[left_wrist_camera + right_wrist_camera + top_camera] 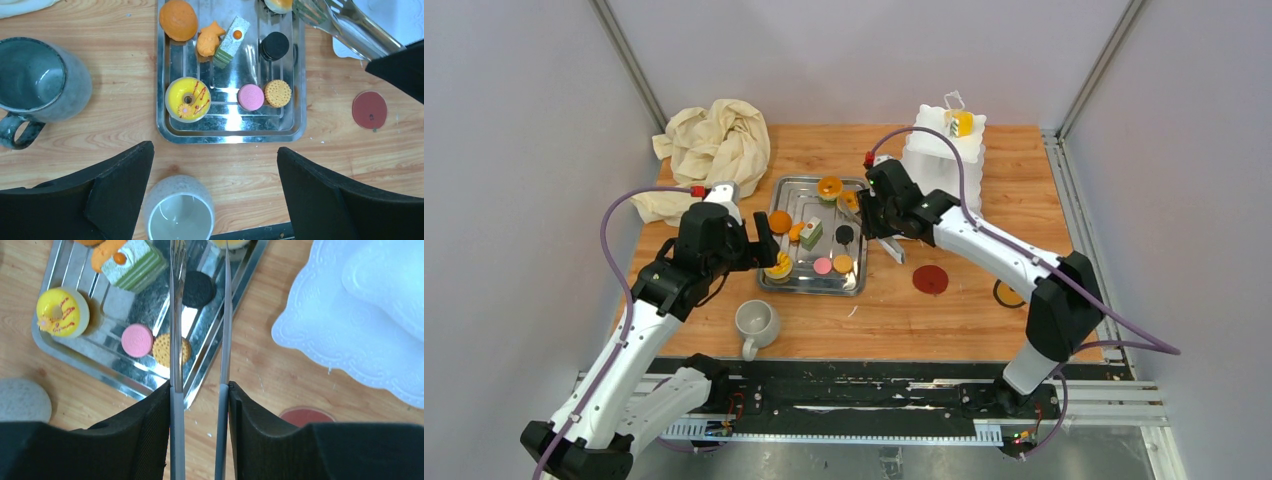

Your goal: Serve the afternoon tea

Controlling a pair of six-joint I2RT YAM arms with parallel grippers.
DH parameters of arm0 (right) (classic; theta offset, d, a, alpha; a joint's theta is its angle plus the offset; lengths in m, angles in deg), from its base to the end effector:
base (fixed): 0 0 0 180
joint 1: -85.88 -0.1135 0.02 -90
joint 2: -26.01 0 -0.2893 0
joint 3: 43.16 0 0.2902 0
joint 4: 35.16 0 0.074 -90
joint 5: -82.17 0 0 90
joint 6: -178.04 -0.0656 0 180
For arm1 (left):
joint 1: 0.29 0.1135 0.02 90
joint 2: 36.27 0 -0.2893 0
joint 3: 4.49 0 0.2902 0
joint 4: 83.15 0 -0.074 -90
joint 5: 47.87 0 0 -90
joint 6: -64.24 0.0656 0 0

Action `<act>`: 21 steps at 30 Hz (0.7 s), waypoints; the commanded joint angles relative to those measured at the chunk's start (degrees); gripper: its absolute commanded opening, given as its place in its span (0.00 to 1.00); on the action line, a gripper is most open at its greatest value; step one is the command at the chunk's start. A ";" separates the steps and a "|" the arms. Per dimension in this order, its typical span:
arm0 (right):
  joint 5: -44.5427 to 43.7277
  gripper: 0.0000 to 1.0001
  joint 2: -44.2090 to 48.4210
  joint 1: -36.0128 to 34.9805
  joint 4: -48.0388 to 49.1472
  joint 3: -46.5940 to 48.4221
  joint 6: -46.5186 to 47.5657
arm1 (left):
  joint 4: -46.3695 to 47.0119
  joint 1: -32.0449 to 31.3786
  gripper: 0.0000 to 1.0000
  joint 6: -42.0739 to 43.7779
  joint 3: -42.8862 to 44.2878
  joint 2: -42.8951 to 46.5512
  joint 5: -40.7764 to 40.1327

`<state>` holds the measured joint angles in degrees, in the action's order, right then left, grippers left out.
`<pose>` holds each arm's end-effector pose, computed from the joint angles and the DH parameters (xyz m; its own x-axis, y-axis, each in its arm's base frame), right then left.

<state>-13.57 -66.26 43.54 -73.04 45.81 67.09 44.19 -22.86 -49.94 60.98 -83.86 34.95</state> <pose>0.3193 0.2821 0.2942 -0.6742 -0.1331 -0.7264 -0.3999 0.8927 0.2076 0.2020 -0.0751 0.3369 -0.5977 -0.1917 -0.7785 0.0452 0.9614 -0.2714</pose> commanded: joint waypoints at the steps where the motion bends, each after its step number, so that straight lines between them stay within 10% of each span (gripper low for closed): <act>1: -2.76 0.43 -4.50 -0.30 1.11 6.48 2.17 | -0.91 0.41 0.98 1.89 0.34 0.75 -1.62; 21: -5.93 0.51 -13.54 -0.06 -6.27 14.13 7.32 | -1.62 0.37 0.98 3.68 -0.32 1.19 -3.54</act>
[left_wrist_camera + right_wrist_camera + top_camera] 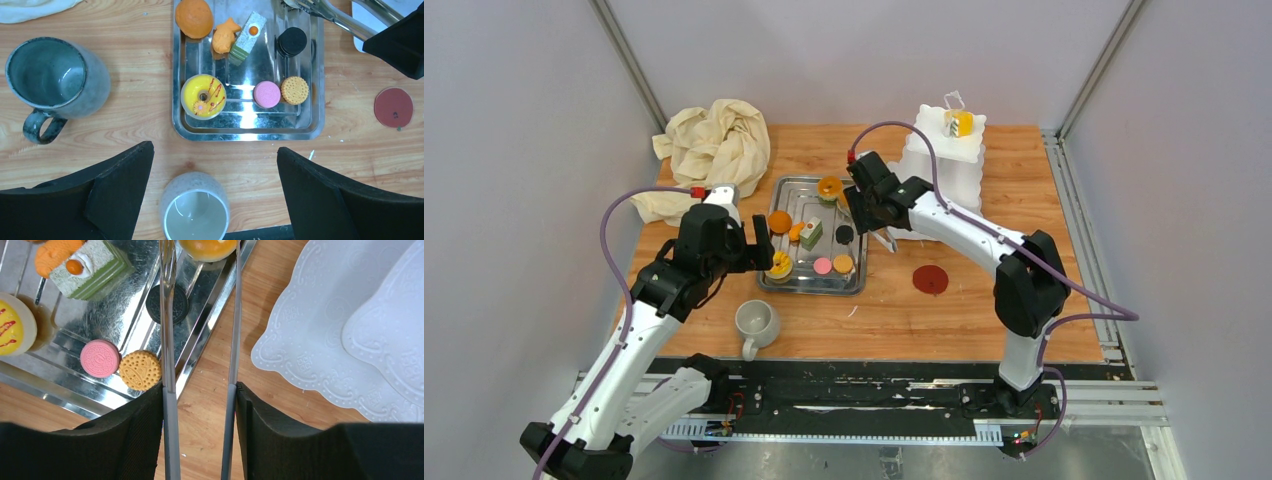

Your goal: Serve the afternoon tea

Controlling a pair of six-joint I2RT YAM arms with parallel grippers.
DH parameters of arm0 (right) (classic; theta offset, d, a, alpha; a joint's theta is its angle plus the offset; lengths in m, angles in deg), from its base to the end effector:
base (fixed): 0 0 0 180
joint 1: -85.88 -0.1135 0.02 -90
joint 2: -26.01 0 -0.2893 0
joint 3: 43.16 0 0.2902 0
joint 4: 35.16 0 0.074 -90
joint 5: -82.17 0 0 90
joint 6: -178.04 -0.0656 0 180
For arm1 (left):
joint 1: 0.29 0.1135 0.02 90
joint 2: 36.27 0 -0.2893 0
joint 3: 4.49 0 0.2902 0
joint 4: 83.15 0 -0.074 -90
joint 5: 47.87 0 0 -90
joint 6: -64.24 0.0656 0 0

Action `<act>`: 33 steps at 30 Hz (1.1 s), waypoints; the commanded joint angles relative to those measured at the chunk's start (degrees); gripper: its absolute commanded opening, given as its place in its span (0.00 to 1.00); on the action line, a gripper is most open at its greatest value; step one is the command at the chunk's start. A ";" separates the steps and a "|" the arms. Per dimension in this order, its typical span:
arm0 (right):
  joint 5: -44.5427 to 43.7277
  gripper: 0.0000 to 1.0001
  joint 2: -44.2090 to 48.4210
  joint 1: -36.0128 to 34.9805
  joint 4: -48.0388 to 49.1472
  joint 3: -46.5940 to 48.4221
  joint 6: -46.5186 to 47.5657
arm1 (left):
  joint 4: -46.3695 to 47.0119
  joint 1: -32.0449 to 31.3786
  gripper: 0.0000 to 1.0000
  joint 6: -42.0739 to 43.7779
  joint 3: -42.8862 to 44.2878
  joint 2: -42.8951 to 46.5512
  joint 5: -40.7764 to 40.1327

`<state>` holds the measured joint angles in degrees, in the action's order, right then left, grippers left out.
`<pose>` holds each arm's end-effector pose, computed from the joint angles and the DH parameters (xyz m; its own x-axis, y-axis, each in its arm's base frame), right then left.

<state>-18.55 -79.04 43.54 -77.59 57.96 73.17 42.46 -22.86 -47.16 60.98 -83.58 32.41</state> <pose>0.3632 0.3144 0.2728 -0.6625 -0.2625 -0.7016 -0.4106 0.9106 0.0470 0.1995 -0.0709 0.3346 -0.6003 -0.1400 -0.7874 0.0360 0.9788 -0.2014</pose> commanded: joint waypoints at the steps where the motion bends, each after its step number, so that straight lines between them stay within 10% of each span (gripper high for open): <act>1: -0.97 0.52 -0.76 0.08 -1.79 1.79 1.14 | 0.09 0.41 0.98 0.92 -0.30 0.90 -0.92; 23: 0.18 0.53 -6.29 1.04 -3.05 5.21 0.62 | -0.59 0.37 0.98 1.35 0.16 1.17 -0.88; 33: 3.36 0.25 -0.39 0.98 -3.86 2.64 0.55 | -0.31 0.42 0.98 1.29 -0.09 1.16 -0.81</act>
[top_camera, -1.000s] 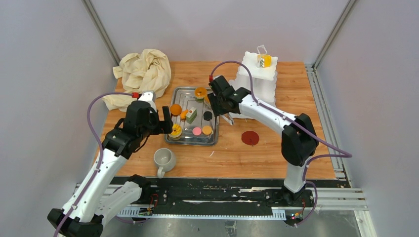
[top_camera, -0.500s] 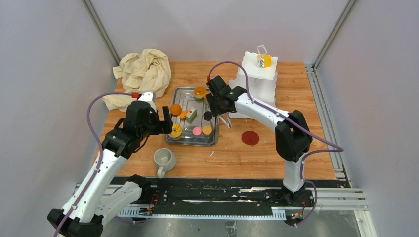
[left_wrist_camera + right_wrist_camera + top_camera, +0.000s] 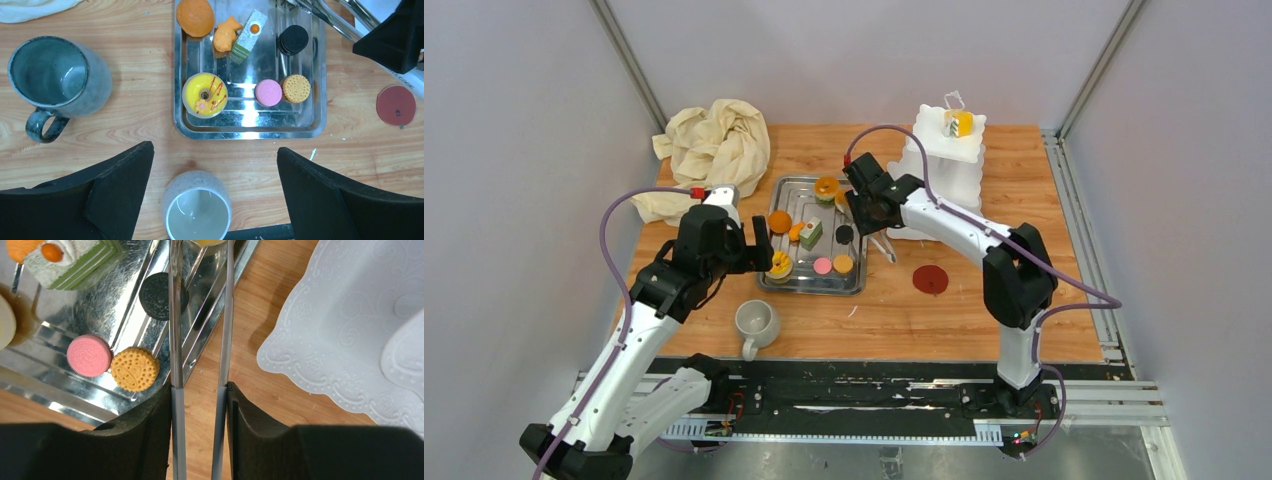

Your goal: Serve the afternoon tea

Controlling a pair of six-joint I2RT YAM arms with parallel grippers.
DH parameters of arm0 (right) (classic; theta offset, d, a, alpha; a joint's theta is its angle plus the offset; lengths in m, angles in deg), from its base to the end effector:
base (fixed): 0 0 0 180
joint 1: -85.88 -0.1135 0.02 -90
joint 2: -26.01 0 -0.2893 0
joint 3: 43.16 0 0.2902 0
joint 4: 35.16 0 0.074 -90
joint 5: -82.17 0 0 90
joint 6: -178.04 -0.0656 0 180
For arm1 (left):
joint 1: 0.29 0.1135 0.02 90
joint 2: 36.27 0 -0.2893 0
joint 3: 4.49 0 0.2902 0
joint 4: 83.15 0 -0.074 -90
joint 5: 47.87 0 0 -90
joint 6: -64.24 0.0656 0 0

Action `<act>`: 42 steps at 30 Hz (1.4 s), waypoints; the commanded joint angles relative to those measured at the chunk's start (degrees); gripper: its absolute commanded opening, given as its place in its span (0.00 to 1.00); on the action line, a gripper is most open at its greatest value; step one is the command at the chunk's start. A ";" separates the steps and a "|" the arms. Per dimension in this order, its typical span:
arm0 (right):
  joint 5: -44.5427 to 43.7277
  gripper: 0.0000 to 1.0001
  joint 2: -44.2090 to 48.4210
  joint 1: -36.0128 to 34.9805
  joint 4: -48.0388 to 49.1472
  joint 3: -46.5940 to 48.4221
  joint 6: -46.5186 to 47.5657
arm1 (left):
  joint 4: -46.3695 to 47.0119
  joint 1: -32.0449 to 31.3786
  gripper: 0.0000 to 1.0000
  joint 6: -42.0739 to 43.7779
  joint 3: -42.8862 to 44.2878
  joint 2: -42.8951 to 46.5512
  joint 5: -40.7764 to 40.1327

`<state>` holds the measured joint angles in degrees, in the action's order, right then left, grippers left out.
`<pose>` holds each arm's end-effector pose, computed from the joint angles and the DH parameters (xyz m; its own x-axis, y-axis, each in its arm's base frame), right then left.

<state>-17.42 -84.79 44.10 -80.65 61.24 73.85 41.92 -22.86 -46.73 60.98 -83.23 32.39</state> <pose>0.3777 0.3228 0.2425 -0.7111 -0.3112 -0.6305 -0.4187 0.9078 0.0242 0.1975 -0.0701 0.3348 -0.6023 -0.1316 -0.7873 0.0396 0.9802 -0.1942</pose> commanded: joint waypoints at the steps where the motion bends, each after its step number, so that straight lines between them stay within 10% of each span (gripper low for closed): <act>1: 2.67 0.23 6.08 0.31 -0.78 -1.07 -0.13 | 0.23 0.37 0.98 0.89 -0.17 0.82 -0.81; 21: 11.97 0.16 19.79 -0.93 -1.99 -10.16 -1.19 | 1.11 0.39 0.98 0.44 -0.10 -0.42 -0.12; 42: 2.29 0.17 40.55 6.43 -3.46 -16.42 -0.29 | 1.58 0.35 0.98 -0.22 -0.19 -0.83 1.03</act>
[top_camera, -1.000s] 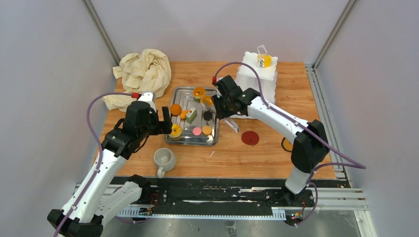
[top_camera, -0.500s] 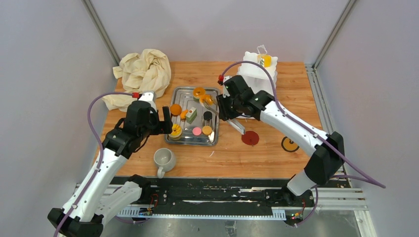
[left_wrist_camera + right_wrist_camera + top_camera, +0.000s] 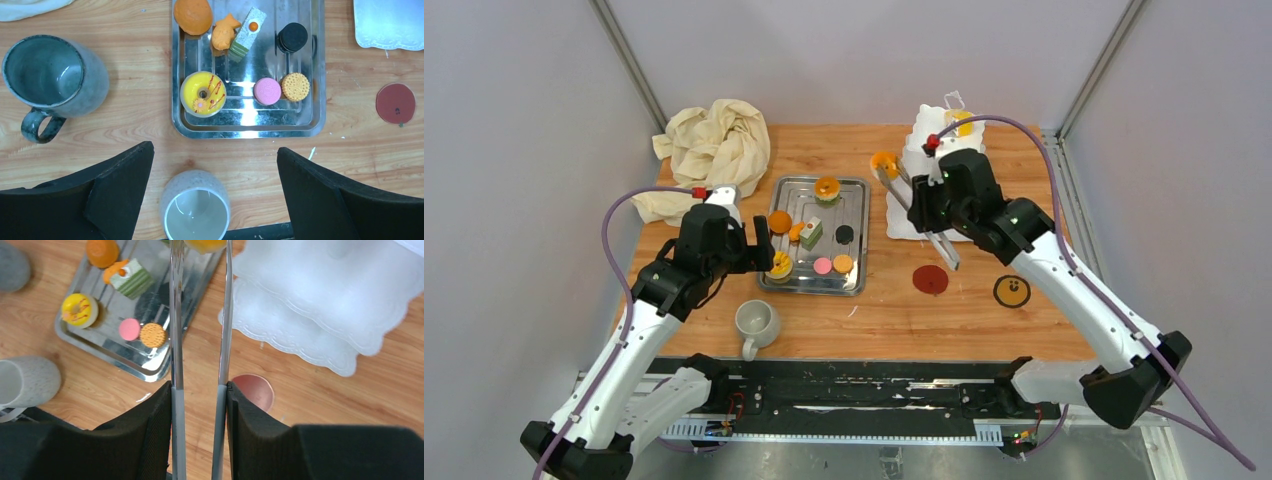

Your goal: Serve the afternoon tea

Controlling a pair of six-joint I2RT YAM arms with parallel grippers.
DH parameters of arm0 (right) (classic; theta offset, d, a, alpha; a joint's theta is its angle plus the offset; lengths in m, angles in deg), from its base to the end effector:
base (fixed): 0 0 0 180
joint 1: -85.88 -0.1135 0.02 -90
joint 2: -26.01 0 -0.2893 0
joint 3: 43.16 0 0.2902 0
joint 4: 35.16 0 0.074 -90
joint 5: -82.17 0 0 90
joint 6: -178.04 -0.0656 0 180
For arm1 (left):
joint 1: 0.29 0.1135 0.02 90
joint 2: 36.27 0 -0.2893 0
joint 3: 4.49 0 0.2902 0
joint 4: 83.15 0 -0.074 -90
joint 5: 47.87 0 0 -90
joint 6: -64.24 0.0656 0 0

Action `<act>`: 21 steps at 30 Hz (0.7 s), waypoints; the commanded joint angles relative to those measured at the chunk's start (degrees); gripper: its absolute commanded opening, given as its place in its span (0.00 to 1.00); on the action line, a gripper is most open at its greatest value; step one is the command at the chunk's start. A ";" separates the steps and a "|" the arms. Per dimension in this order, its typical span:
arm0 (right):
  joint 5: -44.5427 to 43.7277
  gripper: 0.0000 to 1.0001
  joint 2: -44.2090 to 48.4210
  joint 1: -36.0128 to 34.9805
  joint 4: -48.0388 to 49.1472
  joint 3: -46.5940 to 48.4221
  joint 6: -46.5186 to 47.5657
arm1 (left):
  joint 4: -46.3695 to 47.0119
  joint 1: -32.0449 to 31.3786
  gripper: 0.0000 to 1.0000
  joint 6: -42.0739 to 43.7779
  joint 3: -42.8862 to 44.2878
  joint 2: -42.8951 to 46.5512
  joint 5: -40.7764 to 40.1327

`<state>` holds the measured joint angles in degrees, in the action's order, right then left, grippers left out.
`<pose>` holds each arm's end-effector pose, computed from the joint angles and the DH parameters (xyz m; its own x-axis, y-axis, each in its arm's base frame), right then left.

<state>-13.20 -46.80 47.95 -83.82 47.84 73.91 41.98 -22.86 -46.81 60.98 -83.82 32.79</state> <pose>0.2643 0.1982 0.4098 -0.5217 -0.0985 -0.8474 -0.4341 0.8857 0.1644 0.1996 -0.0714 0.3329 -0.6111 -0.1298 -0.7809 0.0423 0.9797 -0.1960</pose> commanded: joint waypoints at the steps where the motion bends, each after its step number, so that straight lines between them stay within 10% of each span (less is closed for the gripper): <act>1: -2.00 0.17 3.19 2.90 -0.46 -3.92 -0.35 | 1.52 0.40 0.98 -0.15 -0.19 -0.33 0.71; 21: -2.21 0.17 9.90 3.25 -0.06 -22.80 -5.60 | 2.98 0.41 0.98 -1.94 0.56 -2.99 2.90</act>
<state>-10.86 -38.13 50.68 -87.54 28.78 72.32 42.92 -22.86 -47.78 60.98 -86.60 34.49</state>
